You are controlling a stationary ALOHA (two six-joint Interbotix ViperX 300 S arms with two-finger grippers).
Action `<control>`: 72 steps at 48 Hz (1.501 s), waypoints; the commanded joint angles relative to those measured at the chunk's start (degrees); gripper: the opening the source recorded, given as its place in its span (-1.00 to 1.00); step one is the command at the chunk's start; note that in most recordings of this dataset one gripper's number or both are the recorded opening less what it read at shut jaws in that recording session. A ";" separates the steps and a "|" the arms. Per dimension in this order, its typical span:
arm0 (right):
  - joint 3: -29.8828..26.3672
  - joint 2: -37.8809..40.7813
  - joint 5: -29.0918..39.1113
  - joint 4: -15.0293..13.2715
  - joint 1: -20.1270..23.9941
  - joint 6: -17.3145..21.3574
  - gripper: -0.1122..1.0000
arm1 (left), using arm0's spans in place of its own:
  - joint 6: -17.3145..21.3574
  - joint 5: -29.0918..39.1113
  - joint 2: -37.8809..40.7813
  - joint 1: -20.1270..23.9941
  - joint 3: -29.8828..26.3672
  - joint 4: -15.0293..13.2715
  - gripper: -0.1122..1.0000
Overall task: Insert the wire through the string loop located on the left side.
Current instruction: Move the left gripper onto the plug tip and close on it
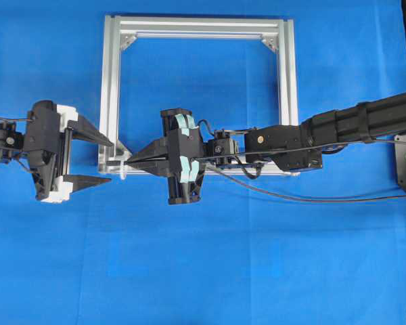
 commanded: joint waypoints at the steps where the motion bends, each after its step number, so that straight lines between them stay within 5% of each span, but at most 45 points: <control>1: -1.14 -1.05 -0.18 0.09 -0.09 0.09 -0.78 | 0.09 -0.79 -0.26 0.18 -0.79 0.09 0.76; 59: -1.14 -1.14 -0.18 0.18 -0.09 0.09 -0.78 | 0.00 -1.49 -0.18 0.18 -0.88 0.09 0.72; 72: -1.14 -1.14 -0.18 0.18 -0.09 0.09 -0.78 | 0.35 -0.79 -0.26 0.18 -0.88 0.09 0.37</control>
